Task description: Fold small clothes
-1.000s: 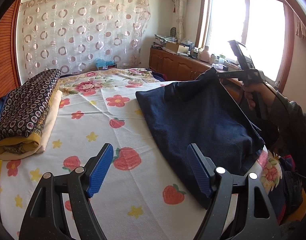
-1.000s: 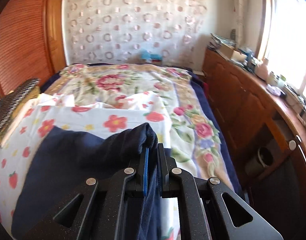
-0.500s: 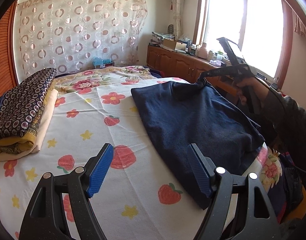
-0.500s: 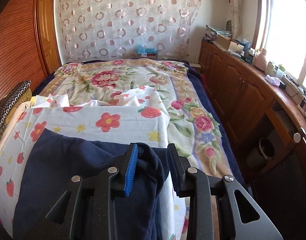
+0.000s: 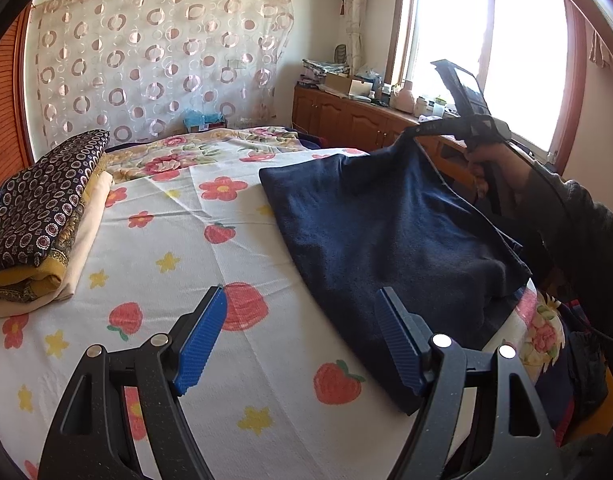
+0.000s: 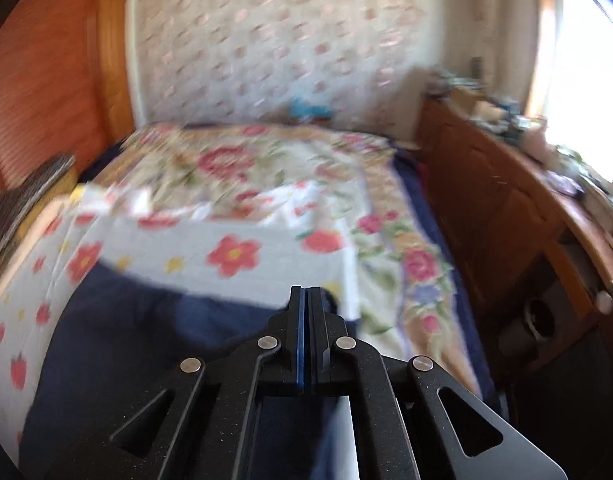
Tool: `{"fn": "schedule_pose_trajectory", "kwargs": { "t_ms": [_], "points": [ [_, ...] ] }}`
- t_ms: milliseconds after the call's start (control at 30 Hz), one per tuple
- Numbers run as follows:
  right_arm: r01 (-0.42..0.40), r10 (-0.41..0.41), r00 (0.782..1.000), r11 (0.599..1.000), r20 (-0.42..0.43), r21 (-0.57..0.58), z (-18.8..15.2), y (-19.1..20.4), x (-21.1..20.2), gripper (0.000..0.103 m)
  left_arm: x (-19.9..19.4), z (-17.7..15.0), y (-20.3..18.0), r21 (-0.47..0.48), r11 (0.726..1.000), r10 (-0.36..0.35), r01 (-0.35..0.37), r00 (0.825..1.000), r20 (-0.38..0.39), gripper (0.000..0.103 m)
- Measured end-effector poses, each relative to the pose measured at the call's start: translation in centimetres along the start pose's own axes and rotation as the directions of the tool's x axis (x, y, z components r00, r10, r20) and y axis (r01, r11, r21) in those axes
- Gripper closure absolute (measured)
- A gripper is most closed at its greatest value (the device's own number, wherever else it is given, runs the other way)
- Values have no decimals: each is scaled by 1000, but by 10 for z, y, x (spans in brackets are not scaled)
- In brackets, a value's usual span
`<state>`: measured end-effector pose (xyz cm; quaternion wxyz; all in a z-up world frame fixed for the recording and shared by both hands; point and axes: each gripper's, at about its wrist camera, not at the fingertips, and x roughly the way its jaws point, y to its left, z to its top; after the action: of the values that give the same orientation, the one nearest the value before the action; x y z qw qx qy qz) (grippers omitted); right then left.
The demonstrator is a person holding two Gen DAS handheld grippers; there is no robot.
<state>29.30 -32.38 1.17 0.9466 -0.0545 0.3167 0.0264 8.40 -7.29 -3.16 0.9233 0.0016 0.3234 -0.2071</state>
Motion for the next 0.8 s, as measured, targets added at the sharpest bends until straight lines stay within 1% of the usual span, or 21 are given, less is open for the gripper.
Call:
{"fn": "schedule_pose_trajectory", "kwargs": {
  "t_ms": [67,100,200,300,400,467,500,533,567,700,767,800],
  "points": [
    [65,-65,998,994,-5,85,1,-22,1,102,0,0,0,0,1000,0,0,1000,-2,26],
    [79,-77,997,991,-19,106,0,-32,4,102,-1,0,-1,0,1000,0,0,1000,0,26],
    [95,-93,995,990,-26,104,-5,-47,2,102,-1,0,-1,-1,1000,-1,1,1000,0,26],
    [33,-32,999,994,-10,100,-14,-55,-15,99,-1,-1,-4,5,1000,-6,6,1000,-1,26],
    [2,-2,1000,999,1,51,-29,-47,-41,96,0,-1,-7,10,1000,-14,14,1000,-4,26],
    [-27,27,1000,999,-1,24,-45,-38,-58,85,1,-2,-9,14,1000,-21,21,1000,-10,26],
    [-37,37,999,999,-4,12,-54,-33,-64,82,3,-2,-12,16,1000,-23,23,1000,-14,26],
    [-49,49,999,999,-8,0,-64,-31,-73,75,4,-2,-13,20,999,-26,27,999,-18,26],
    [-58,57,998,998,-11,-11,-74,-29,-82,72,6,-3,-17,26,999,-30,31,999,-24,26],
    [-103,101,994,994,-52,-46,-120,-21,-116,72,12,-4,-23,42,998,-42,43,998,-44,26],
    [-128,123,990,990,-74,-61,-142,-19,-132,72,16,-4,-26,42,997,-60,63,996,-61,26],
    [-131,126,989,989,-84,-65,-151,-19,-138,72,18,-4,-27,37,997,-67,70,995,-69,23]
  ]
}}
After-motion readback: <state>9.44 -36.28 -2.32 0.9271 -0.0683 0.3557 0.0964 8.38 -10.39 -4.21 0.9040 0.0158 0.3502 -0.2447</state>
